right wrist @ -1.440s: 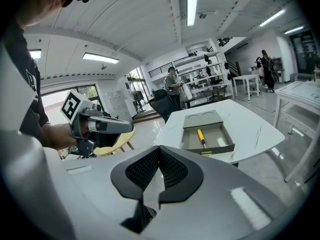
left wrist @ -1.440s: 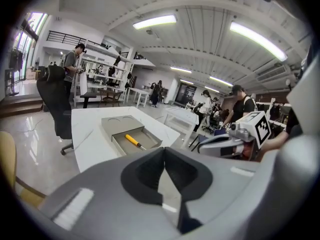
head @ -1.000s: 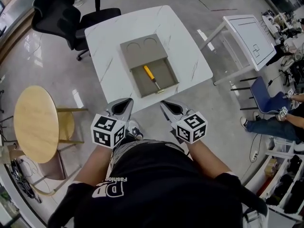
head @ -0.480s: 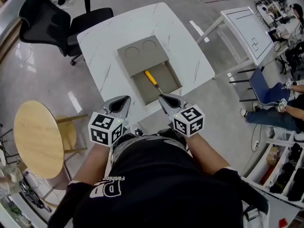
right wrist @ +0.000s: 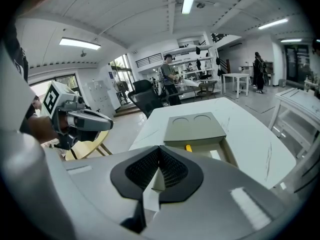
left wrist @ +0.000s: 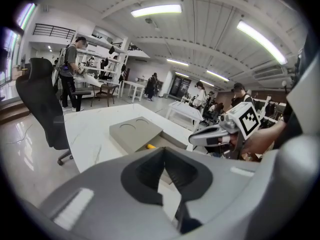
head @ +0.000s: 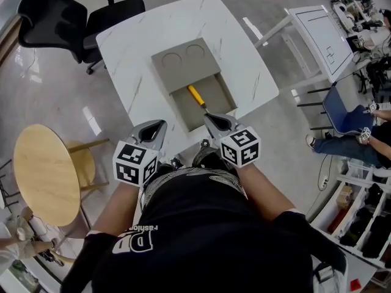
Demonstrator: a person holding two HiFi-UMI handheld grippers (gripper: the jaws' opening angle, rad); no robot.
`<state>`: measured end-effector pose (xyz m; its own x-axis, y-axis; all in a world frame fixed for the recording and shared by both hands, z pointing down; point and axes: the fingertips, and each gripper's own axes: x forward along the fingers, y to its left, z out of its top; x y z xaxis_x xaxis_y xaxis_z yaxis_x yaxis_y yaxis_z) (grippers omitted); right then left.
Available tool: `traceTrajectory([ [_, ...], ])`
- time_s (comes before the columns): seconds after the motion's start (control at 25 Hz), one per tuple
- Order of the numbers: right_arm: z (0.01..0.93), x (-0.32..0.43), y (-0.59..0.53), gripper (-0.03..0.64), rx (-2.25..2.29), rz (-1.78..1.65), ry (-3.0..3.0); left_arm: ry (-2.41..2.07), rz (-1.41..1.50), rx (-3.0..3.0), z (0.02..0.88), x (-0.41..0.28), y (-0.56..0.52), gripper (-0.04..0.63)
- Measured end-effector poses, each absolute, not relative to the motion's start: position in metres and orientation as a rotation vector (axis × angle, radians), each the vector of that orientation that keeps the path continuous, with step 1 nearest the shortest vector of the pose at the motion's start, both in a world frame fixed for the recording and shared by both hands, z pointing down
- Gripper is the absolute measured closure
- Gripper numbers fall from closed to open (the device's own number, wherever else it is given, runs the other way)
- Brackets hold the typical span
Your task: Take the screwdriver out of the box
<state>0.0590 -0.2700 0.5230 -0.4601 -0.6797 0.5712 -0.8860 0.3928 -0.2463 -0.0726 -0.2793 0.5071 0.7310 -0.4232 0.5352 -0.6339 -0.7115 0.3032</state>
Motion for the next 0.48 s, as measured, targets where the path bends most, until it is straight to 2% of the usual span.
traceTrajectory([
  [0.48, 0.532, 0.068, -0.299, 0.614, 1.243, 0.699, -2.285, -0.936, 0.566, 2.412, 0.505, -0.079, -0.294, 0.537],
])
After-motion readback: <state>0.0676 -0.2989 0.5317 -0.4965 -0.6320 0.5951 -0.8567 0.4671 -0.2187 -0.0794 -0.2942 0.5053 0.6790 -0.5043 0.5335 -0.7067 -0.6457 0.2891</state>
